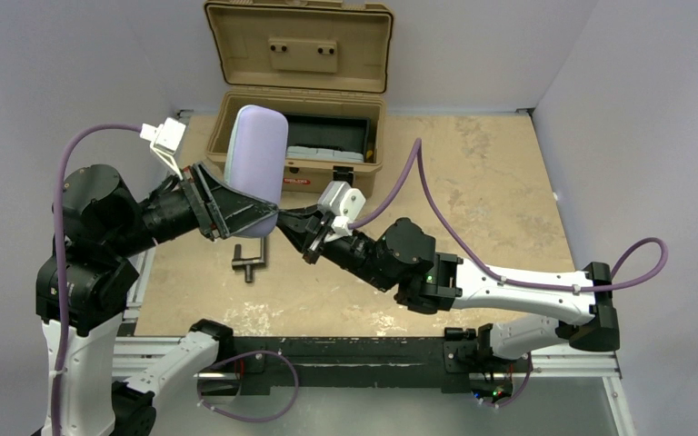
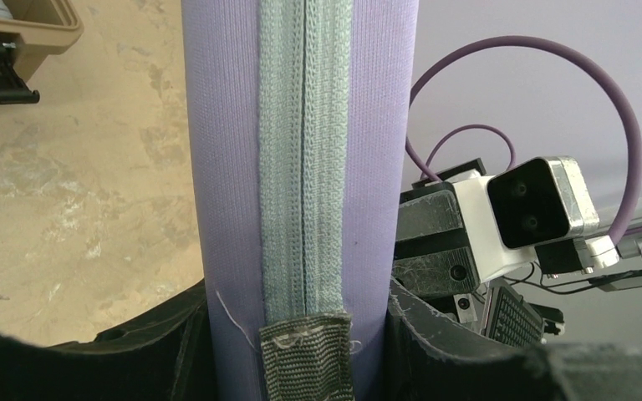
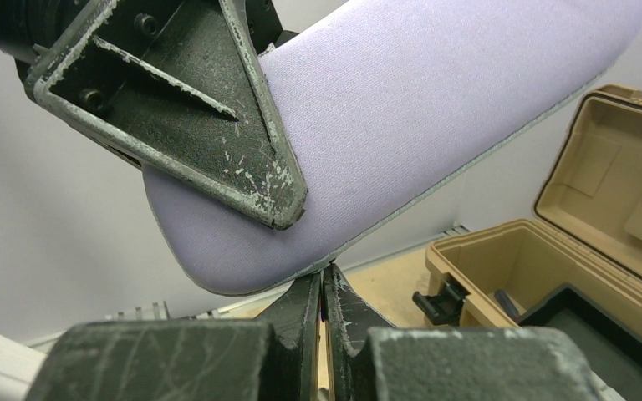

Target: Open the umbrella

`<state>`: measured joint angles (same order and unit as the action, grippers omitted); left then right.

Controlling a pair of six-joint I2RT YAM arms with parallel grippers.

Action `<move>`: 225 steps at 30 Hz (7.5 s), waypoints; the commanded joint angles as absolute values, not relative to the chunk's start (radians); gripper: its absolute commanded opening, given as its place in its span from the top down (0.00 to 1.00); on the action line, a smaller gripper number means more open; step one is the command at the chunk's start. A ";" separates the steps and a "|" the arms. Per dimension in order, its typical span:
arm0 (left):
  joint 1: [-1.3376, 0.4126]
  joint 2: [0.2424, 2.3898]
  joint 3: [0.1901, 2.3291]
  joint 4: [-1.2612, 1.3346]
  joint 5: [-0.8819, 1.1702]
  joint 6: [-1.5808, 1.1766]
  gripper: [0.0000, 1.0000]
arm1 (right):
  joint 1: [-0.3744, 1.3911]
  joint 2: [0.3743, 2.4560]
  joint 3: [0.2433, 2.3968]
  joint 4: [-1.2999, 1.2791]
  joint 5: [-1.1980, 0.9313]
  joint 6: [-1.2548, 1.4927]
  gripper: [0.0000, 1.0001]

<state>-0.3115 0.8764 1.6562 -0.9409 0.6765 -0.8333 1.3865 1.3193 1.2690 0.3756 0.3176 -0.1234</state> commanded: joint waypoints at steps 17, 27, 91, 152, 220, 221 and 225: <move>-0.319 0.844 1.678 -1.146 0.857 -0.770 1.00 | 1.254 1.242 1.241 0.430 0.369 -0.195 1.00; -0.319 0.840 1.662 -1.193 0.878 -0.748 1.00 | 1.210 1.193 1.204 0.437 0.359 -0.213 1.00; -0.806 1.019 1.669 -1.583 0.087 -0.218 1.00 | 1.071 1.255 1.686 -0.462 -0.514 -0.044 0.01; -0.945 1.013 1.956 -1.534 0.071 -0.256 0.00 | 1.003 1.123 1.342 0.042 -0.399 0.283 1.00; -0.945 0.936 1.430 0.134 -0.068 -0.743 1.00 | 0.852 1.150 1.430 0.568 -0.446 1.172 0.76; -0.945 0.931 1.430 0.134 -0.075 -0.743 1.00 | 0.852 1.155 1.453 0.523 -0.445 1.111 0.48; -0.944 0.911 1.445 0.111 -0.105 -0.731 1.00 | 0.850 1.169 1.566 0.256 -0.371 0.873 0.17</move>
